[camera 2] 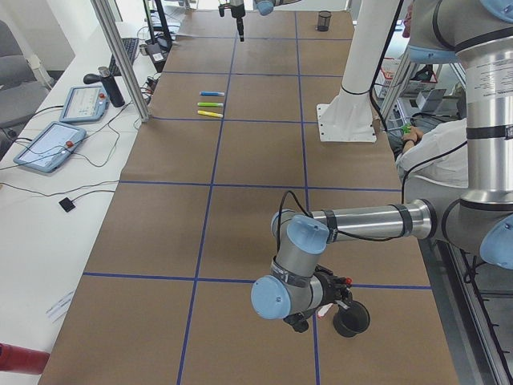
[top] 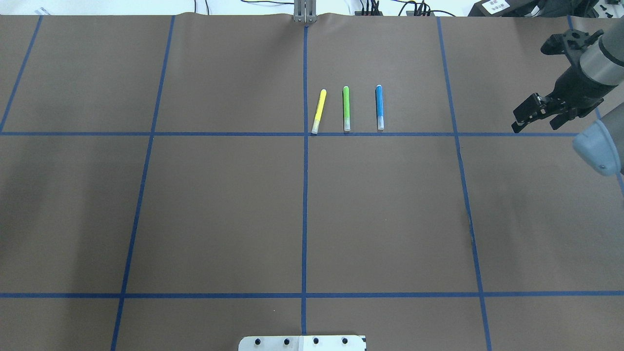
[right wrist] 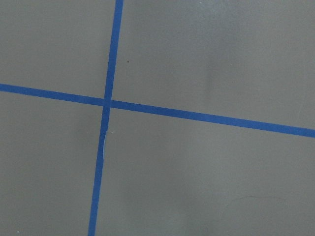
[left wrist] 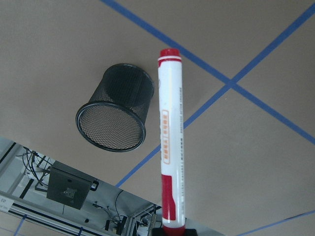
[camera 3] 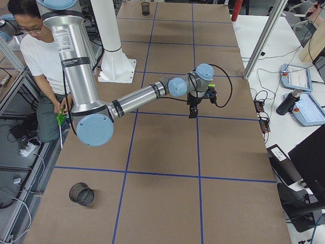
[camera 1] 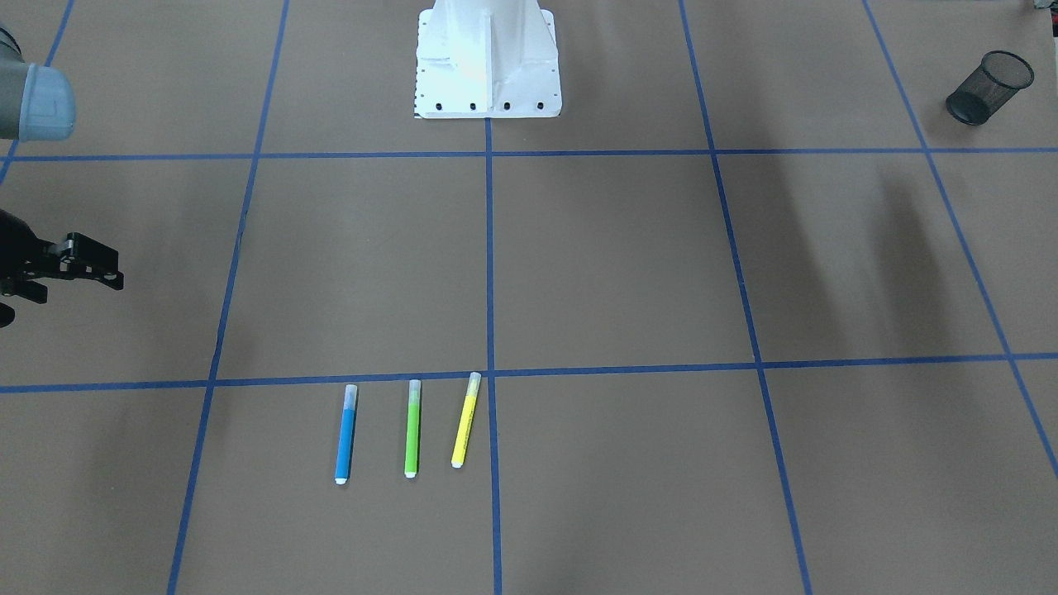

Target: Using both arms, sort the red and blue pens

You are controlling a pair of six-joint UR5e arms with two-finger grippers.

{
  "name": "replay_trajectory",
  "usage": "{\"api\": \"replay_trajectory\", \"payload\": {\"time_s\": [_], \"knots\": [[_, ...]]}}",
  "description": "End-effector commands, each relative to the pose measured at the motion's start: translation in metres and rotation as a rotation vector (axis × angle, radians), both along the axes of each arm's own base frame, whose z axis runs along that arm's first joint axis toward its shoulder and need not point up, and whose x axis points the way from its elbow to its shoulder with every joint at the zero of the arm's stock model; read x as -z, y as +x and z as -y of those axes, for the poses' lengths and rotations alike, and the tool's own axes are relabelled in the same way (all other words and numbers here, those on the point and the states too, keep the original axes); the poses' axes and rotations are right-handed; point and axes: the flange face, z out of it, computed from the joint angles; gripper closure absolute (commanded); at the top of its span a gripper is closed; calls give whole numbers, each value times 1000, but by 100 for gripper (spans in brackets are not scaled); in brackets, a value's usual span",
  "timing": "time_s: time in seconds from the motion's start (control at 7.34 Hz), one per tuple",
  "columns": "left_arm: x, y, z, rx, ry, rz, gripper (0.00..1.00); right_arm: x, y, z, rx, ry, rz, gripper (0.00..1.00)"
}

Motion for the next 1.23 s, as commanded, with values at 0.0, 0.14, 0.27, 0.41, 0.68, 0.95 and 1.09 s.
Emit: {"api": "replay_trajectory", "payload": {"time_s": [0.0, 0.14, 0.27, 0.41, 0.68, 0.95, 1.09], "knots": [[-17, 6, -48, -6, -83, -54, 100, 8, -7, 0, -9, -6, 3, 1], [-21, 7, -54, -4, -98, -57, 100, 9, -7, 0, -9, -7, 5, 1], [-27, 7, -59, -5, -119, -67, 100, 11, -6, 0, -10, -3, 5, 0], [-37, 8, -64, -8, -138, -81, 100, 13, -7, 0, -10, 1, 6, 1], [-44, 9, -65, -4, -154, -84, 100, 12, -7, 1, -11, -1, 3, 1], [-50, 9, -61, 4, -162, -86, 100, 12, -7, 1, -11, -1, 3, 1], [-58, 11, -65, 16, -181, -91, 100, 13, -7, 1, -11, 2, 5, 1]]}}
